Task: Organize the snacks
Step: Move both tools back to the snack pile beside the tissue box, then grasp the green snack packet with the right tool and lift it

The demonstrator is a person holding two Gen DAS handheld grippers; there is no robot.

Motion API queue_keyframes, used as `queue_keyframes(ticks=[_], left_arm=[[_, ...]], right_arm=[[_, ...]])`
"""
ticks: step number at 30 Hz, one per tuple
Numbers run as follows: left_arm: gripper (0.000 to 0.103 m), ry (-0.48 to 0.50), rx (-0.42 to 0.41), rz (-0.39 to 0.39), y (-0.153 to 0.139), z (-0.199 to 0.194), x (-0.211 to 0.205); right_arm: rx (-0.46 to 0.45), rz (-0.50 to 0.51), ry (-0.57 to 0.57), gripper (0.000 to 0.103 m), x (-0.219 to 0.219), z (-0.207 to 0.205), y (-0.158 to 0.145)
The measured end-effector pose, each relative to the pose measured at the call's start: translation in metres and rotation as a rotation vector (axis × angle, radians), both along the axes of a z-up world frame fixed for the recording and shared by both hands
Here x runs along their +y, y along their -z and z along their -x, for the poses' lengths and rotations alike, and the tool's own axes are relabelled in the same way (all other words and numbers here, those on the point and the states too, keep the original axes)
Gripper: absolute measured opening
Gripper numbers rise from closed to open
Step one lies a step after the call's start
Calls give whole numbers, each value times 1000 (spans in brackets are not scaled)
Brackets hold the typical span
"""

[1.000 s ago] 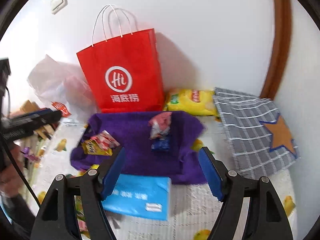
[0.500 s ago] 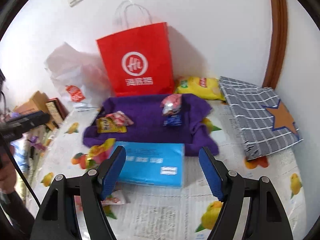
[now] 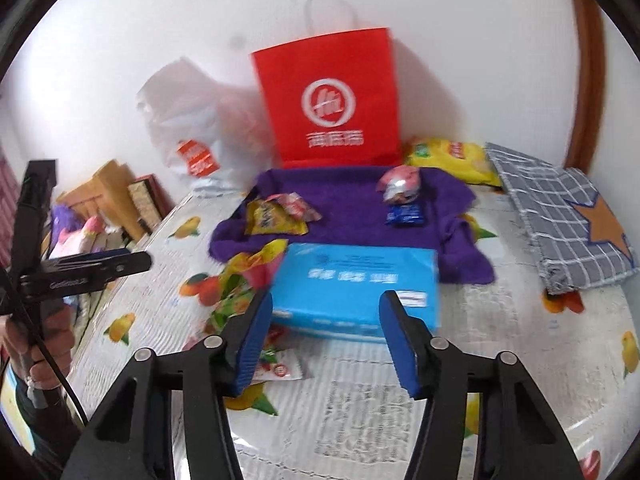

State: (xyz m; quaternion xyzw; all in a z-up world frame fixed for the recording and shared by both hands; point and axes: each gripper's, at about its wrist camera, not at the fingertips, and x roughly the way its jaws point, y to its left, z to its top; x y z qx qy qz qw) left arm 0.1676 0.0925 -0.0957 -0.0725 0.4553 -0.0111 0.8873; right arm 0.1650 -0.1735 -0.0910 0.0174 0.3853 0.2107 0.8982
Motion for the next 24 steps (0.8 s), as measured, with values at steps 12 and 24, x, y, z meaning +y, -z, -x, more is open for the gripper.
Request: queue_keyframes(ticks=[12, 24], left_arm=[[66, -69, 47, 25, 29, -1, 31], [66, -15, 44, 1, 41, 12, 39]], right_arm=[[-9, 3, -204, 58, 73, 1, 26], [-40, 197, -203, 61, 112, -6, 64]])
